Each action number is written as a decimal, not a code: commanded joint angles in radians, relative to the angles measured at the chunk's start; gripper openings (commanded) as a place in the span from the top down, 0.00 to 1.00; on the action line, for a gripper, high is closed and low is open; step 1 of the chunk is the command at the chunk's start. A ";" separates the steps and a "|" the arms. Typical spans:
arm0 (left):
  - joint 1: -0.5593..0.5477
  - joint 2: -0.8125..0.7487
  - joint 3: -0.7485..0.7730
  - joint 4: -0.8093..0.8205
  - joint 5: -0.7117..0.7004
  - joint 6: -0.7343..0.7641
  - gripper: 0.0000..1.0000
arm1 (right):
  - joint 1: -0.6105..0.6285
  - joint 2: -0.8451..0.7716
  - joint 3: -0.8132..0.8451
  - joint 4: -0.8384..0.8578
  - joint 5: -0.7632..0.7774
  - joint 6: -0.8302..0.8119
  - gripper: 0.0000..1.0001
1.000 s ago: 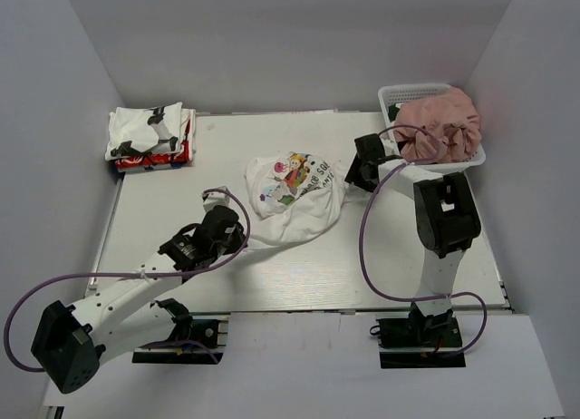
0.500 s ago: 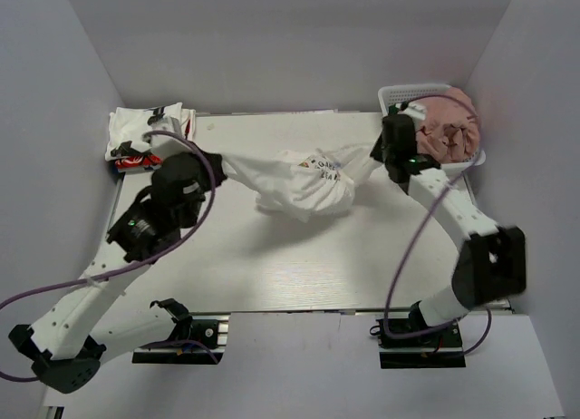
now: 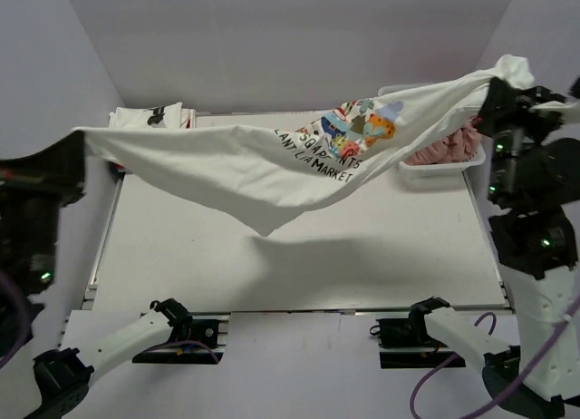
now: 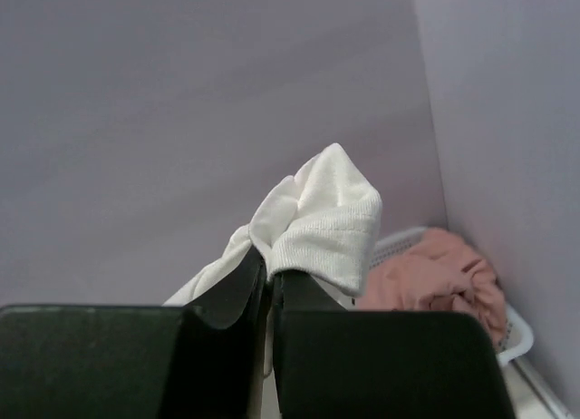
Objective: Fold and stack the t-shirts
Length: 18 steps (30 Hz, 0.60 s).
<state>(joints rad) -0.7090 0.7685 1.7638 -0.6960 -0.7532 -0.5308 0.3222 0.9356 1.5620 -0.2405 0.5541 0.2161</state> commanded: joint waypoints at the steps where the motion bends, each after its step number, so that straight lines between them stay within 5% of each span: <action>1: 0.005 -0.041 0.109 0.020 0.069 0.075 1.00 | -0.002 -0.050 0.171 -0.028 0.035 -0.115 1.00; 5: 0.005 -0.052 0.168 -0.034 0.010 0.072 1.00 | 0.000 -0.058 0.240 -0.049 0.101 -0.150 1.00; 10: -0.016 0.032 0.028 -0.112 -0.279 -0.026 1.00 | 0.003 -0.031 0.061 -0.008 0.188 -0.132 1.00; 12: -0.017 0.069 -0.086 -0.215 -0.398 -0.180 1.00 | -0.002 -0.012 -0.115 -0.025 0.165 -0.025 1.00; 15: -0.017 0.158 -0.199 -0.345 -0.355 -0.319 1.00 | -0.003 0.018 -0.404 0.024 0.070 0.098 1.00; 17: 0.013 0.205 -0.326 -0.393 -0.337 -0.467 0.95 | -0.006 0.052 -0.550 0.041 0.049 0.144 1.00; 18: 0.013 0.254 -0.372 -0.396 -0.321 -0.484 0.82 | -0.008 0.066 -0.641 0.085 0.046 0.193 1.00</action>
<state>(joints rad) -0.7063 0.9077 1.5089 -0.9104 -1.0622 -0.8139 0.3202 0.9482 1.1034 -0.1642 0.6292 0.2638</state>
